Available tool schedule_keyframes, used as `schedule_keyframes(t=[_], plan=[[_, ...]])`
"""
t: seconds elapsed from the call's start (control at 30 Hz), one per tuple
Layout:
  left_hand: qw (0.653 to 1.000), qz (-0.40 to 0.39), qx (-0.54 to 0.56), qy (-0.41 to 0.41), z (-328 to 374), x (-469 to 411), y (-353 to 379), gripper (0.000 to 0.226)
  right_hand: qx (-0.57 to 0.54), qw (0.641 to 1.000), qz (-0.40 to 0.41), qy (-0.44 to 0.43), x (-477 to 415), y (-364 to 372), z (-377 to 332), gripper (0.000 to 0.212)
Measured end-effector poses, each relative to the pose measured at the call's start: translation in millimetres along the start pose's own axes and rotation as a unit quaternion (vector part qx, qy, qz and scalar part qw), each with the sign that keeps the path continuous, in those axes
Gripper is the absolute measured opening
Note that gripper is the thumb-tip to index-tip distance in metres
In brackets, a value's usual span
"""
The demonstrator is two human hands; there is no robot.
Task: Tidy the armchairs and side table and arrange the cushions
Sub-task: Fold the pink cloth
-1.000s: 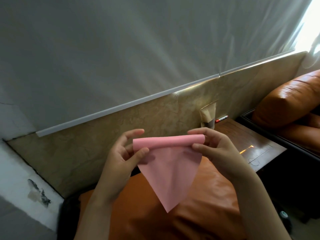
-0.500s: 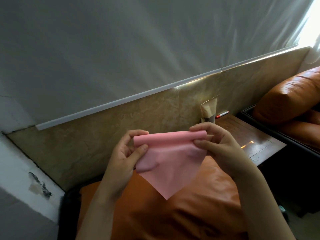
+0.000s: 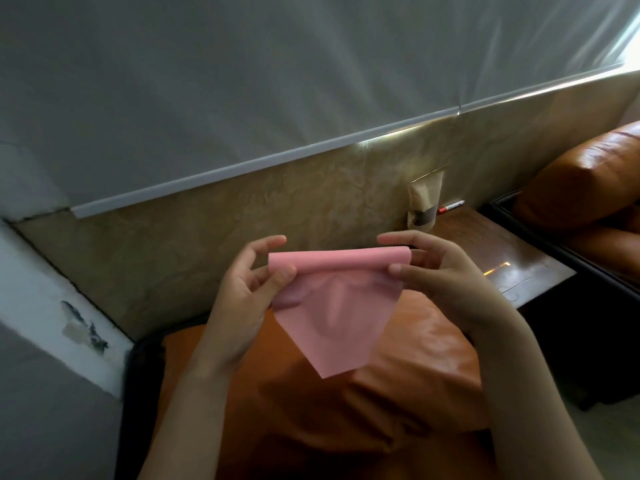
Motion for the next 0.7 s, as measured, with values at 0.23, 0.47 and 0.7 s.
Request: schedule_keyframes(t=[0.23, 0.47, 0.7], plan=[[1.000, -0.005, -0.010, 0.022, 0, -4, 3, 0.031, -0.013, 1.000, 0.022, -0.017, 0, -3, 2, 0.027], [1.000, -0.023, 0.000, 0.010, -5, -6, 9, 0.027, -0.022, 1.000, 0.018, -0.009, 2, -4, 3, 0.023], [0.999, -0.025, 0.018, 0.016, -6, -10, 11, 0.026, -0.058, 0.998, 0.005, 0.006, 1, -8, 2, 0.032]])
Point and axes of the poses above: each hand's wrist, its own x-axis away from the middle knuckle, its own y-axis out of the palm, z = x × y, the point moved 3 cm from there along -x, towards the middle knuckle, and after that the axes turned 10 degrees about -x, right-handed, at the moved point
